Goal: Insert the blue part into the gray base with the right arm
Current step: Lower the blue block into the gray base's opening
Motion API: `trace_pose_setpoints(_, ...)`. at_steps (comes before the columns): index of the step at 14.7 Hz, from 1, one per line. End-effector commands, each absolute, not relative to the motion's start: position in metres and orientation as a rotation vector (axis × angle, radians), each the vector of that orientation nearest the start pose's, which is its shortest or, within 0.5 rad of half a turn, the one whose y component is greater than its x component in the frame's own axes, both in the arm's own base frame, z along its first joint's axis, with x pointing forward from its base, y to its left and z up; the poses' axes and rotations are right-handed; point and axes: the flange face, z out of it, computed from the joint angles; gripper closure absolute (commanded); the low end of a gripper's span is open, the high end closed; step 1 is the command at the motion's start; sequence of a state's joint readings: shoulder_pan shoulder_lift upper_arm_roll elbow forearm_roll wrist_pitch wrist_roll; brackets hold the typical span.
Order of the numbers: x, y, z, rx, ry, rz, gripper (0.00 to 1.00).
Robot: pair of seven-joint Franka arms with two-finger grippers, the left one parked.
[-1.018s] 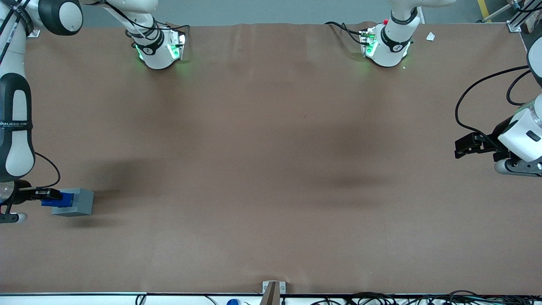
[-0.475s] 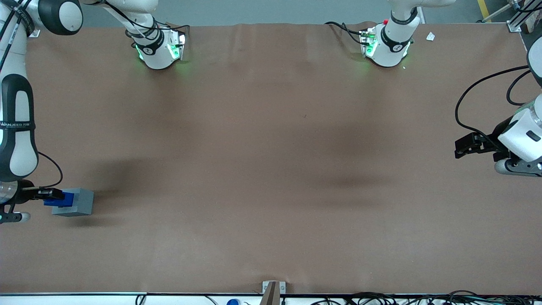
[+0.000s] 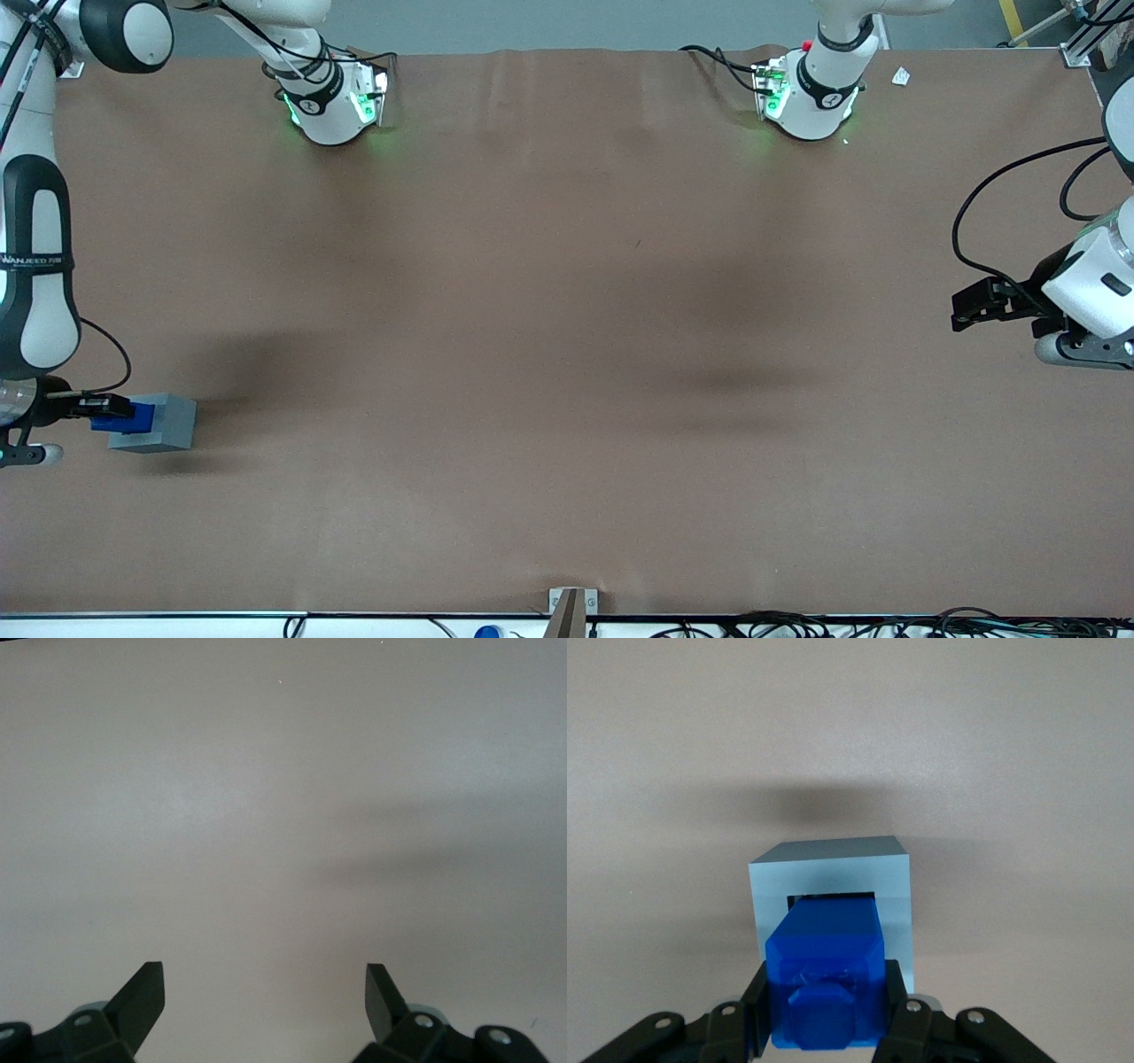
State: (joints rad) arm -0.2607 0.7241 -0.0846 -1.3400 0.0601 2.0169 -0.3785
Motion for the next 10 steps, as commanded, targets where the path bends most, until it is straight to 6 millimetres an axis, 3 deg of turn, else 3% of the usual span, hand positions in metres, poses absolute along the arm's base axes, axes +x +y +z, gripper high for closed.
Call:
trace_pose_setpoints(1, 0.6874, -0.2329, 0.2920, -3.116, -0.019, 0.043, 1.00)
trace_pose_setpoints(7, 0.6884, -0.2323, 0.2929, -3.117, -0.018, 0.036, 0.99)
trace_pose_setpoints(8, 0.6885, -0.2323, 0.2920, -3.117, -0.016, 0.036, 0.94)
trace_pose_setpoints(9, 0.6897, -0.2304, 0.2928, -3.118, -0.016, 0.032, 0.73)
trace_pose_setpoints(10, 0.6897, -0.2302, 0.2917, -3.115, -0.013, 0.032, 0.34)
